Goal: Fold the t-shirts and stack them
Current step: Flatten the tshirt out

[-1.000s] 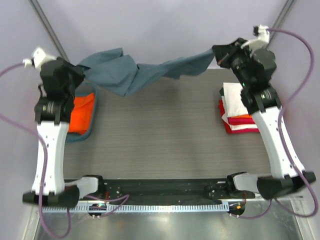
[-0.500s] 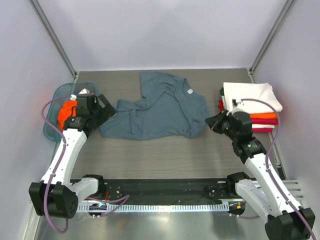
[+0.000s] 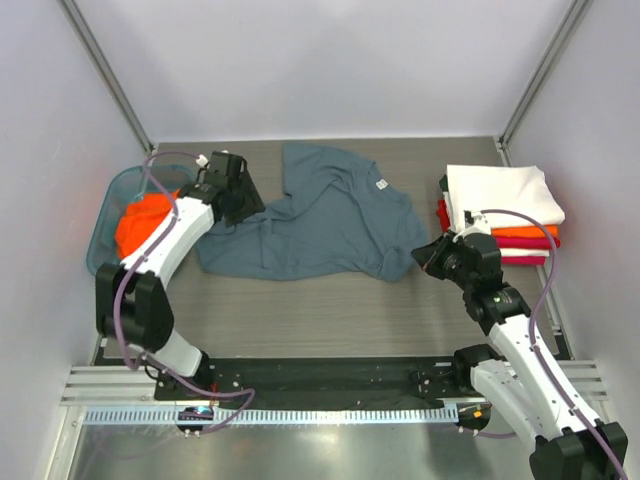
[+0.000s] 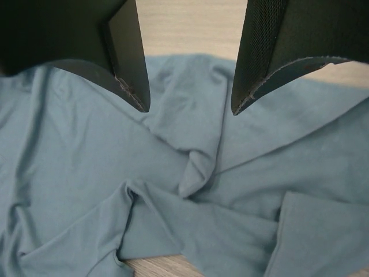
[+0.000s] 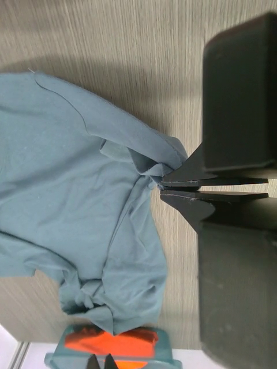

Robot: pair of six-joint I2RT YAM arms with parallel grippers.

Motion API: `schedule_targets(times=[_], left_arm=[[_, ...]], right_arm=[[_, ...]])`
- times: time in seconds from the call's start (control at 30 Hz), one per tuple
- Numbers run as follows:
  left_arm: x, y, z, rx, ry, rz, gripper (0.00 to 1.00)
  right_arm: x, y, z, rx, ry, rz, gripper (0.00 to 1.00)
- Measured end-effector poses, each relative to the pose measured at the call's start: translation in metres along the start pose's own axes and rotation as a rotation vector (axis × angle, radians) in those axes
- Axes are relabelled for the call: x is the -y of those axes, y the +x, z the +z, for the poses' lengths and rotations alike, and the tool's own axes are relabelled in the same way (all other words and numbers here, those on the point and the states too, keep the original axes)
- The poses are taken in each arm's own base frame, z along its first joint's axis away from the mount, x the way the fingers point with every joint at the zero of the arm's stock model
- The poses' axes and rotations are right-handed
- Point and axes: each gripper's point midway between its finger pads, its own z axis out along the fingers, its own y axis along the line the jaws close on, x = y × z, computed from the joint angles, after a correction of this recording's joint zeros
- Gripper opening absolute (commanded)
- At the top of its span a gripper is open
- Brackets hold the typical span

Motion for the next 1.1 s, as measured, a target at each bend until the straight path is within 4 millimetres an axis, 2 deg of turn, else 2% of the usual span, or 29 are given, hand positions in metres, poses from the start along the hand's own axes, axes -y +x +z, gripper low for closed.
schedule_targets(times=[0.3, 0.6, 0.73, 0.77, 0.83, 0.87, 1.0, 1.1], left_arm=[[-0.001, 0.004, 0.067, -0.072, -0.108, 0.023, 0.60], [-0.016, 0.032, 0.107, -0.157, -0.171, 0.030, 0.56], [-0.020, 0.045, 0.123, -0.196, -0.185, 0.030, 0.44], [-0.021, 0.050, 0.126, -0.206, -0.187, 0.030, 0.28], [-0.020, 0.051, 0.128, -0.210, -0.185, 0.021, 0.06], [-0.018, 0.051, 0.129, -0.209, -0.182, 0.014, 0.00], [-0.019, 0.049, 0.127, -0.197, -0.192, 0.015, 0.00], [-0.025, 0.043, 0.116, -0.172, -0.233, 0.028, 0.00]], right_arm=[[0.006, -0.002, 0.003, 0.003, 0.030, -0.019, 0.01], [0.008, -0.003, 0.004, 0.011, 0.040, -0.042, 0.01], [0.009, -0.004, 0.004, 0.014, 0.044, -0.044, 0.01], [0.009, -0.004, 0.004, 0.014, 0.044, -0.045, 0.01], [0.009, -0.004, 0.004, 0.015, 0.046, -0.045, 0.01], [0.009, -0.004, 0.004, 0.016, 0.046, -0.045, 0.01], [0.011, -0.006, 0.004, 0.023, 0.057, -0.045, 0.01], [0.013, -0.007, 0.004, 0.032, 0.069, -0.044, 0.01]])
